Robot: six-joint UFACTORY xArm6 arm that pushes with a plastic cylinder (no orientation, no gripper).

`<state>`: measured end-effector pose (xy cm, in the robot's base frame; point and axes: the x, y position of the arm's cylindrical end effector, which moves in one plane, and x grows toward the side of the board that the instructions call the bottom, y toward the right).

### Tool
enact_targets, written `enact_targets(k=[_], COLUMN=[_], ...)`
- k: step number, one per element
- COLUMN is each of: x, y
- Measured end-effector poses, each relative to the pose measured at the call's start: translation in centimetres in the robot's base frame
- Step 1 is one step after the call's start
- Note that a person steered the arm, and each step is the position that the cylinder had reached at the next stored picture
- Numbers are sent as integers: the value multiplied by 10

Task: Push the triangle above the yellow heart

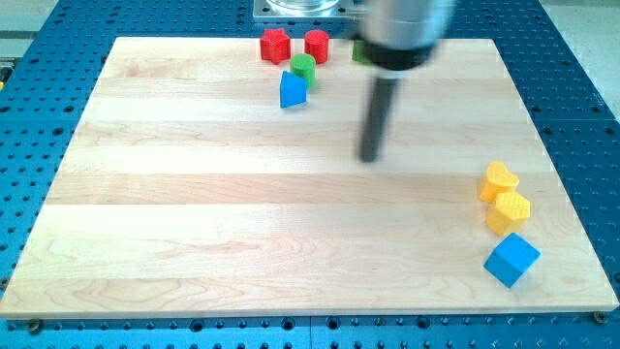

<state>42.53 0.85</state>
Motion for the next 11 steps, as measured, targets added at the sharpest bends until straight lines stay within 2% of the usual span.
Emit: enact_targets(k=[1, 2, 4, 5, 7, 8, 9, 10, 11], x=[-39, -87, -113, -76, -60, -38, -28, 3, -18], y=[-88, -84, -45, 71, 146, 185, 189, 206, 193])
